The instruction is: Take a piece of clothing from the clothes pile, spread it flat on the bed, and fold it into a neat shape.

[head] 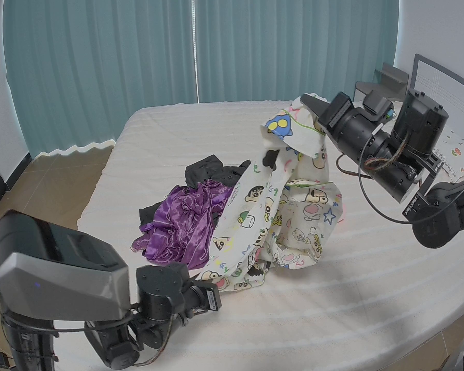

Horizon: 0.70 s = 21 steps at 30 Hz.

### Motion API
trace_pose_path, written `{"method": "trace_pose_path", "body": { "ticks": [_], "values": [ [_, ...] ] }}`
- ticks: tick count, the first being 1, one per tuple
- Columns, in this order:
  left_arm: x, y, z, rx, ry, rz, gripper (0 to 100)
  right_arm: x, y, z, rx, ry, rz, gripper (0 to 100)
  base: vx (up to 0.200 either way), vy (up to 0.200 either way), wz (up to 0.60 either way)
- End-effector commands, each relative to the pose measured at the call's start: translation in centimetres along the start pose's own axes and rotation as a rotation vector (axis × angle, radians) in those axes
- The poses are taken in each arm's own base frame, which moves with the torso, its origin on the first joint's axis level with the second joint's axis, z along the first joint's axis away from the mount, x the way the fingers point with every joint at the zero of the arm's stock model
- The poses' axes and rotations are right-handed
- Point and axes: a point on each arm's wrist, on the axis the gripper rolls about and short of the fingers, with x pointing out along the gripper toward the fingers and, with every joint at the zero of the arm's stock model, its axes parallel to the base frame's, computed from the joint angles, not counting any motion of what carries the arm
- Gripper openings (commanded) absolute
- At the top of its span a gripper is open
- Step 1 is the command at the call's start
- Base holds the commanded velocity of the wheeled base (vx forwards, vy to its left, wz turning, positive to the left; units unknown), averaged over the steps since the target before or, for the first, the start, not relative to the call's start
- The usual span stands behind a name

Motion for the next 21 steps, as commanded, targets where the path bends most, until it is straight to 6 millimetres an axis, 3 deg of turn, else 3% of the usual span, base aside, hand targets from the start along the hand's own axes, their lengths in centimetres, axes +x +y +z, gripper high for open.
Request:
{"method": "trace_pose_path", "body": {
  "ticks": [1, 5, 8, 9, 11, 16, 21],
  "values": [
    [-3.1, 2.2, 7.4, -0.072, -0.259, 0.042, 0, -1.8, -5.0, 2.1, -0.034, -0.048, -0.16, 0, 0.0, 0.0, 0.0],
    [-3.3, 3.8, 10.9, 0.006, -0.394, 0.116, 0, -1.9, -5.9, 3.7, -0.047, -0.103, -0.195, 0, 0.0, 0.0, 0.0],
    [-3.0, 4.3, 14.2, 0.043, -0.512, 0.16, 0, -2.1, -5.0, 5.3, -0.056, -0.161, -0.183, 0, 0.0, 0.0, 0.0],
    [-3.0, 4.3, 14.2, 0.043, -0.512, 0.16, 0, -2.1, -5.0, 5.3, -0.056, -0.161, -0.183, 0, 0.0, 0.0, 0.0],
    [-3.1, 3.7, 17.7, 0.045, -0.622, 0.214, 0, -2.7, -3.4, 6.8, -0.066, -0.213, -0.144, 0, 0.0, 0.0, 0.0],
    [-4.2, 2.0, 23.3, 0.011, -0.768, 0.223, 0, -4.0, 0.0, 9.6, -0.101, -0.3, -0.052, 0, 0.0, 0.0, 0.0],
    [-5.7, 1.3, 25.8, 0.006, -0.788, 0.234, 0, -5.1, 2.4, 10.5, -0.12, -0.318, 0.002, 0, 0.0, 0.0, 0.0]
  ]
}}
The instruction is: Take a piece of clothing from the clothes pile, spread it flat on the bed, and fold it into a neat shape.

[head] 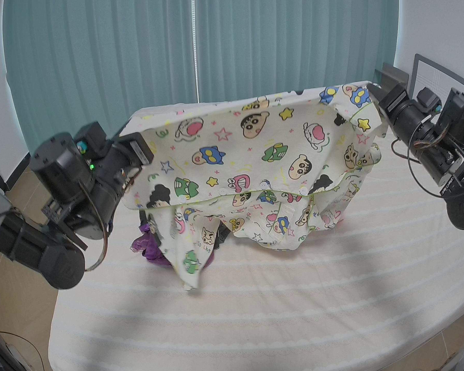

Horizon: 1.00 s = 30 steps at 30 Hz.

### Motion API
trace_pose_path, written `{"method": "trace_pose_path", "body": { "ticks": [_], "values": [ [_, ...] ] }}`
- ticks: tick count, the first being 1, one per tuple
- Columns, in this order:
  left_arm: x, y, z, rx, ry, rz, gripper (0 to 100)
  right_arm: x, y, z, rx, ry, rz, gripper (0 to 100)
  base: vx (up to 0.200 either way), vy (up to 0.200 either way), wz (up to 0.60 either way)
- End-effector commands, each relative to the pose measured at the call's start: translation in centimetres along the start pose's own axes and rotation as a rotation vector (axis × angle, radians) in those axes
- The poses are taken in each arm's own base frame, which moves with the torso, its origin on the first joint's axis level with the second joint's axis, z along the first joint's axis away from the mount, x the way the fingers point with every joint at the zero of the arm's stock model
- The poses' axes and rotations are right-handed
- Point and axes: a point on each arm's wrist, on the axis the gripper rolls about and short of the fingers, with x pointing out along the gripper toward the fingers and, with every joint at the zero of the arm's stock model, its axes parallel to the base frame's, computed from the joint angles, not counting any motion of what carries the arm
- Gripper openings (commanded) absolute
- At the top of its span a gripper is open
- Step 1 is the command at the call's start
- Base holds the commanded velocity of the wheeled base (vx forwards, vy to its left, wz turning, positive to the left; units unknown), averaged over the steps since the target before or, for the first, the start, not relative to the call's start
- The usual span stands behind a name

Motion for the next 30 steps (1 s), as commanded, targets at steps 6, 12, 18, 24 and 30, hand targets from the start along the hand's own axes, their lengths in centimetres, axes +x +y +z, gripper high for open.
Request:
{"method": "trace_pose_path", "body": {
  "ticks": [6, 12, 18, 24, 30],
  "values": [
    [-2.4, 0.3, 1.9, 0.018, 0.045, 0.04, 0, -3.7, 1.9, -0.1, -0.017, 0.062, 0.035, 0, 0.0, 0.0, 0.0],
    [-3.9, 0.3, -1.7, -0.106, 0.177, 0.04, 0, -5.3, 0.3, -4.3, 0.035, 0.218, -0.027, 0, 0.0, 0.0, 0.0],
    [-5.0, -0.6, -4.9, -0.217, 0.293, 0.03, 0, -6.3, -0.4, -7.0, 0.177, 0.26, -0.022, 0, 0.0, 0.0, 0.0],
    [-5.9, -1.8, -5.0, -0.281, 0.313, -0.003, 0, -6.8, -1.3, -8.1, 0.192, 0.214, 0.012, 0, 0.0, 0.0, 0.0],
    [-7.7, -3.3, -5.5, -0.281, 0.365, -0.071, 0, -7.5, -1.7, -8.3, 0.198, 0.189, 0.029, 0, -0.067, 0.0, 0.0]
  ]
}}
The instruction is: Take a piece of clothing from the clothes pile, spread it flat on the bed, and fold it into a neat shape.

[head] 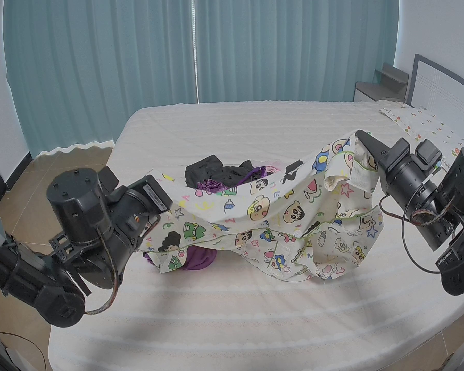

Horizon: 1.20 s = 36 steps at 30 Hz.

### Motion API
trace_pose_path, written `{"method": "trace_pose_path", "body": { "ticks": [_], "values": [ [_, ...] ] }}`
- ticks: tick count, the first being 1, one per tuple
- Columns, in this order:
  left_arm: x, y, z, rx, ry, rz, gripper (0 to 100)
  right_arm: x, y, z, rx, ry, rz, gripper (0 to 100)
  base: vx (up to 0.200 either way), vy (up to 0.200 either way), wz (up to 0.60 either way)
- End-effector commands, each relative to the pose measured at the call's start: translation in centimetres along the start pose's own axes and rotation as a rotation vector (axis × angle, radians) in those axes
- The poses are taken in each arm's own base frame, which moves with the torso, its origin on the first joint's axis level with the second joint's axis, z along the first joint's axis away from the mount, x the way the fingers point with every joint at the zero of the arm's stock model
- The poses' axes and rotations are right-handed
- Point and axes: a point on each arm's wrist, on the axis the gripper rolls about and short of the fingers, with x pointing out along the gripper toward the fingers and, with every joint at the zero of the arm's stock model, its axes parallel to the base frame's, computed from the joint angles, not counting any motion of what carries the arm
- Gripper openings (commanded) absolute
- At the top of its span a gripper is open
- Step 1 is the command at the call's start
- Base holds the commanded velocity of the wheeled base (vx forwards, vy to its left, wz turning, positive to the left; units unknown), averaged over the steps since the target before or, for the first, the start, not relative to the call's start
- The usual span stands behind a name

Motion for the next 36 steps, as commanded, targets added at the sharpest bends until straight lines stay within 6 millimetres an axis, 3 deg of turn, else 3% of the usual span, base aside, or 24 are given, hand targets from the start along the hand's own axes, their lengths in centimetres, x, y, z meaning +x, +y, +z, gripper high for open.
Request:
{"method": "trace_pose_path", "body": {
  "ticks": [1, 10, 18, 23, 36],
  "values": [
    [-0.9, -0.8, -1.2, 0.008, 0.047, -0.035, 0, -0.6, -1.4, -1.1, -0.001, 0.038, -0.04, 0, -0.2, 0.0, 0.0],
    [-2.0, -0.6, -0.4, -0.004, 0.032, -0.05, 0, -0.9, -1.0, -1.1, 0.001, 0.034, -0.027, 0, -0.2, 0.0, 0.0],
    [-2.3, -0.4, 0.1, -0.019, 0.009, -0.051, 0, -1.5, 0.2, -1.6, 0.013, 0.057, 0.011, 0, 0.0, 0.0, 0.0],
    [-2.8, -0.1, -0.3, -0.028, 0.033, -0.051, 0, -2.2, 1.3, -0.8, 0.019, 0.034, 0.05, 0, 0.0, 0.0, 0.0],
    [-2.8, -0.3, -0.5, -0.03, 0.04, -0.056, 0, -3.0, 1.8, -0.2, 0.019, 0.028, 0.072, 0, 0.0, -0.2, 0.0]
  ]
}}
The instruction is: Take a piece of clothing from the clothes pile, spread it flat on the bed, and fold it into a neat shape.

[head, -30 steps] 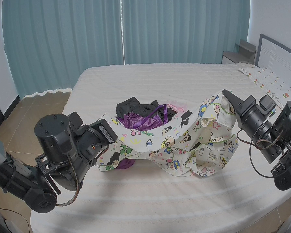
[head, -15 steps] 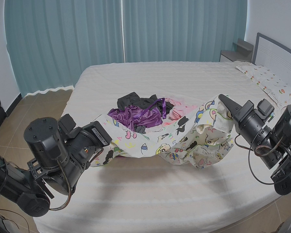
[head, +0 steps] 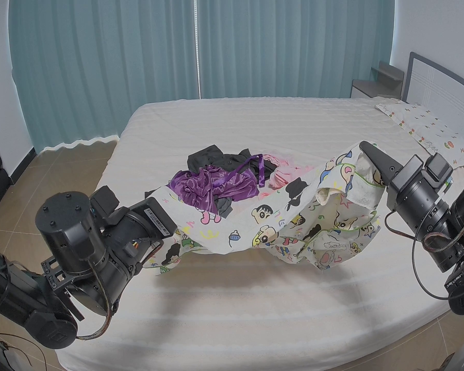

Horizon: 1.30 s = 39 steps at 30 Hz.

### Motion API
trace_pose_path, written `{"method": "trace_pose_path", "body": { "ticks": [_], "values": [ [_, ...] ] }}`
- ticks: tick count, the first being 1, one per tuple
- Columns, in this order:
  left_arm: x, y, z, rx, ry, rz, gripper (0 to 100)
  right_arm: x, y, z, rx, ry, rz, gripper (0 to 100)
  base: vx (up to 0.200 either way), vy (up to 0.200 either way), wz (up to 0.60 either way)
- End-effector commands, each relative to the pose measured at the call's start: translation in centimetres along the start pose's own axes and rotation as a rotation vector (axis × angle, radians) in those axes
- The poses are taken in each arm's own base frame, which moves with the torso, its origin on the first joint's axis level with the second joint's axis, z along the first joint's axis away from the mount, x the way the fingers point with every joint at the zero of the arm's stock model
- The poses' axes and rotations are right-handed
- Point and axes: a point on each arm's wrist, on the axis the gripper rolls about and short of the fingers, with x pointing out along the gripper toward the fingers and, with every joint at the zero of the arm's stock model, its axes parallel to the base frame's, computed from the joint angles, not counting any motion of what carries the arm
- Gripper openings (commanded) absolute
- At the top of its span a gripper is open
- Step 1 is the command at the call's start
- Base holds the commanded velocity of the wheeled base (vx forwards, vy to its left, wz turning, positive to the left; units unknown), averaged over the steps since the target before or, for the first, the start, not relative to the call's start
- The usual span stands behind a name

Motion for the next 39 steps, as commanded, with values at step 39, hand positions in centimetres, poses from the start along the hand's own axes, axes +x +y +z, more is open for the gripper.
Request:
{"method": "trace_pose_path", "body": {
  "ticks": [39],
  "values": [
    [0.05, -0.27, -0.72, -0.063, 0.039, -0.031, 0, 0.06, -0.47, 0.05, -0.008, -0.005, -0.021, 0, 0.0, -0.2, 0.0]
  ]
}}
